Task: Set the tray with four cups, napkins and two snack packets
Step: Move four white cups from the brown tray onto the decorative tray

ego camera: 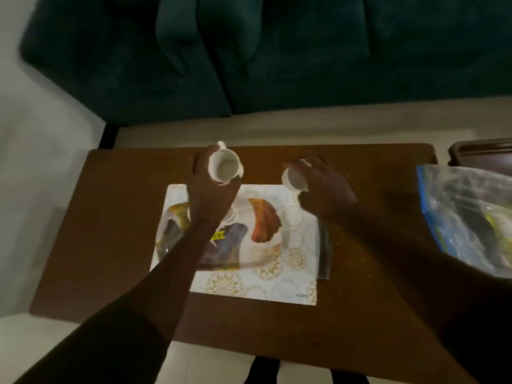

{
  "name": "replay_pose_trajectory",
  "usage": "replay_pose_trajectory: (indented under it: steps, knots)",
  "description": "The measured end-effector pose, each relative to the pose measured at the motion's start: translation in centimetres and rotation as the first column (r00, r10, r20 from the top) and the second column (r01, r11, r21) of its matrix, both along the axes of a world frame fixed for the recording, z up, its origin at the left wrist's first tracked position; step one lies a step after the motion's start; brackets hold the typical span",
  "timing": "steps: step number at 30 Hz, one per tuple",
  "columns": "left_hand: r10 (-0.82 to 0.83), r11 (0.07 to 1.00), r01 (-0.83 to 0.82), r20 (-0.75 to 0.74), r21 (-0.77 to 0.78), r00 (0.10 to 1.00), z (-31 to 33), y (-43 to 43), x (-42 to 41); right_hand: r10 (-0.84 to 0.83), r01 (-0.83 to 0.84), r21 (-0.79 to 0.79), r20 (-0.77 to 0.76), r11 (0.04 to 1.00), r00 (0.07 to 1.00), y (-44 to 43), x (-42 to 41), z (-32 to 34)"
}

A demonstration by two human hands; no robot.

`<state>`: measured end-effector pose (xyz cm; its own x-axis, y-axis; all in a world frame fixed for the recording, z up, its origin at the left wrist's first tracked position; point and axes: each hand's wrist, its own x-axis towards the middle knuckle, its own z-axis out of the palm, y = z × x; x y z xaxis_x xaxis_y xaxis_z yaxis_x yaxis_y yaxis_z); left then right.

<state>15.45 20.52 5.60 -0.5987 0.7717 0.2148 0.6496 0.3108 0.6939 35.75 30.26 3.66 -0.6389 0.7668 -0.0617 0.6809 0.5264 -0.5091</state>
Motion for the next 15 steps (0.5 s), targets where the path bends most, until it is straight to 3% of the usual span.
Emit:
replay_pose_trajectory:
  steps: [4,8,12,15]
  knots:
    - [0.051,0.995,-0.051,-0.008,-0.09,0.999,-1.2,-7.4,-5.9,0.027,-0.029,-0.044,-0.047,0.999,0.999,-6.5,-6.9,-1.5]
    - [0.183,0.959,-0.158,0.086,-0.236,0.979,-5.6,-13.3,-8.3,0.037,-0.028,-0.091,0.107,0.995,0.994,-10.9,-9.7,-4.2]
    - [0.23,0.923,-0.164,0.156,-0.349,0.961,-9.8,-16.2,-8.6,0.037,-0.018,-0.066,0.294,0.998,0.955,-12.9,-11.8,-6.6]
    - [0.245,0.912,-0.167,0.172,-0.374,0.954,-11.1,-16.1,-8.3,0.002,0.026,-0.088,0.308,0.996,0.951,-13.8,-13.2,-7.7]
